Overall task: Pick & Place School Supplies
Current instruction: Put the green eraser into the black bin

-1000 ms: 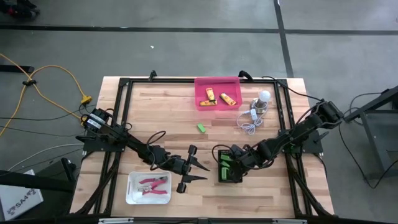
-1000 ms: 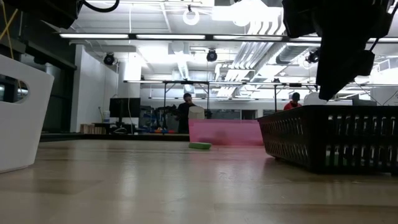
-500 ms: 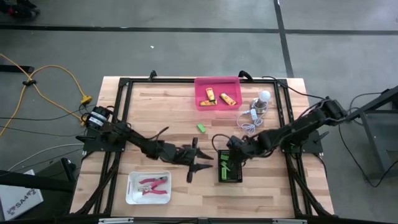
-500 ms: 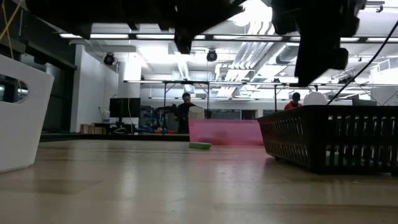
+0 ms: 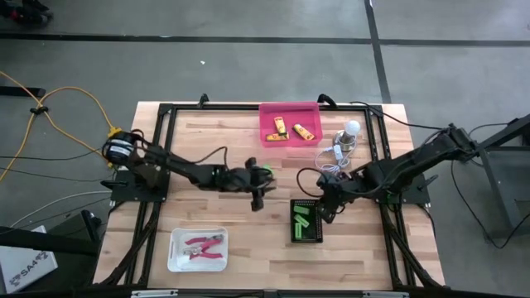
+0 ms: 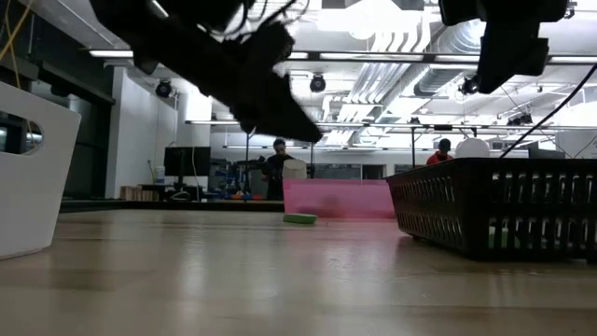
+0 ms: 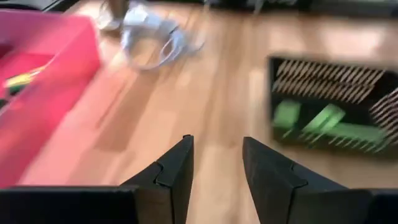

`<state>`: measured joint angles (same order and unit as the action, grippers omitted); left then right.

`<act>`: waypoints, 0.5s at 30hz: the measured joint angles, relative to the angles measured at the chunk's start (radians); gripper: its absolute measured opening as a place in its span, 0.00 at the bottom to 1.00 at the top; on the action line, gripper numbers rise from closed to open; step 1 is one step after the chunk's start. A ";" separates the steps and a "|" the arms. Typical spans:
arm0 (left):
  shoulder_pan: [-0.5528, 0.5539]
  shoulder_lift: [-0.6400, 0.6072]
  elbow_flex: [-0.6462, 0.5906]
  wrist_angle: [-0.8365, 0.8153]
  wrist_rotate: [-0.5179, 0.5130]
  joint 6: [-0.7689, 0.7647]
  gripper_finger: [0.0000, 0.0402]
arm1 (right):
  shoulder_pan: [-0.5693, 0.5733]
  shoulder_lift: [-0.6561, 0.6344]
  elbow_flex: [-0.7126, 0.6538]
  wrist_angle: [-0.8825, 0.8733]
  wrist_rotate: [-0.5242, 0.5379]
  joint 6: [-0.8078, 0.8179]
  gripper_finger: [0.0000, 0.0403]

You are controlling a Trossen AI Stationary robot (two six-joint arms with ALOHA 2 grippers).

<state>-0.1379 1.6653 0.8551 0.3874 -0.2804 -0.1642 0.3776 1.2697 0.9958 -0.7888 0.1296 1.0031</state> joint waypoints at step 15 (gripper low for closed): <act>0.088 -0.013 0.000 -0.178 0.024 0.504 0.33 | 0.017 0.006 0.000 0.002 0.010 -0.048 0.26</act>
<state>-0.0503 1.6520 0.8551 0.2093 -0.2569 0.3401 0.3950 1.2753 0.9957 -0.7866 0.1398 0.9556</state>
